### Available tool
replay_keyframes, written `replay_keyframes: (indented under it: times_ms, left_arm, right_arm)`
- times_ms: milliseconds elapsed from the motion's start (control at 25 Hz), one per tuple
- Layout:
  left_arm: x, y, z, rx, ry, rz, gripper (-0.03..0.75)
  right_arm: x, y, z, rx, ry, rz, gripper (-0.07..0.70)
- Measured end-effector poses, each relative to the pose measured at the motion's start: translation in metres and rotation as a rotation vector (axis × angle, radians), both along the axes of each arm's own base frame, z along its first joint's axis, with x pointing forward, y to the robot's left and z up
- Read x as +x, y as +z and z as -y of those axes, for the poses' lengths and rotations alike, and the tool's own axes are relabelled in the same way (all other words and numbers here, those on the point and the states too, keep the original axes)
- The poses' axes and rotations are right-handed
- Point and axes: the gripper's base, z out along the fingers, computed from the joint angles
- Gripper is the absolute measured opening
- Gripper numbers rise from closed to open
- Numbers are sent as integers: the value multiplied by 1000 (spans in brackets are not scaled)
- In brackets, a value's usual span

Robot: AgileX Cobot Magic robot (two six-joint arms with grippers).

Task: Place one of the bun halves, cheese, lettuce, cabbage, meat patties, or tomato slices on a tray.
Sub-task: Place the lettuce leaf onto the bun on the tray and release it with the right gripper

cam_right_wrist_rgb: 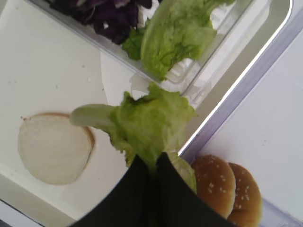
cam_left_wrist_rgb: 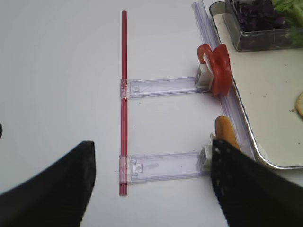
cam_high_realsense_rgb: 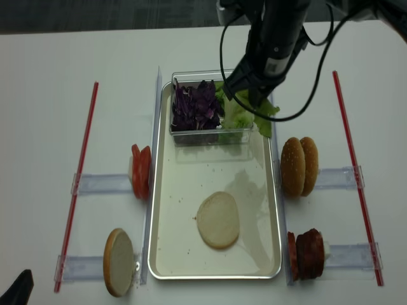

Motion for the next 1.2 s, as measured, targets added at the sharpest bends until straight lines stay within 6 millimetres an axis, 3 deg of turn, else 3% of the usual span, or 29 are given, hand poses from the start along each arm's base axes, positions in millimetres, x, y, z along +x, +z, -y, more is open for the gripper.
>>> replay_keyframes:
  times_ms: [480,840,1200]
  left_arm:
    - [0,0,0,0,0,0,472]
    - [0,0,0,0,0,0,472]
    - [0,0,0,0,0,0,472]
  right_arm:
    - [-44,-11,15,10,21,-21,56]
    - [-75,-26,-25,21,146,-1,56]
    - [-92,-35,-52,20,220,-4,56]
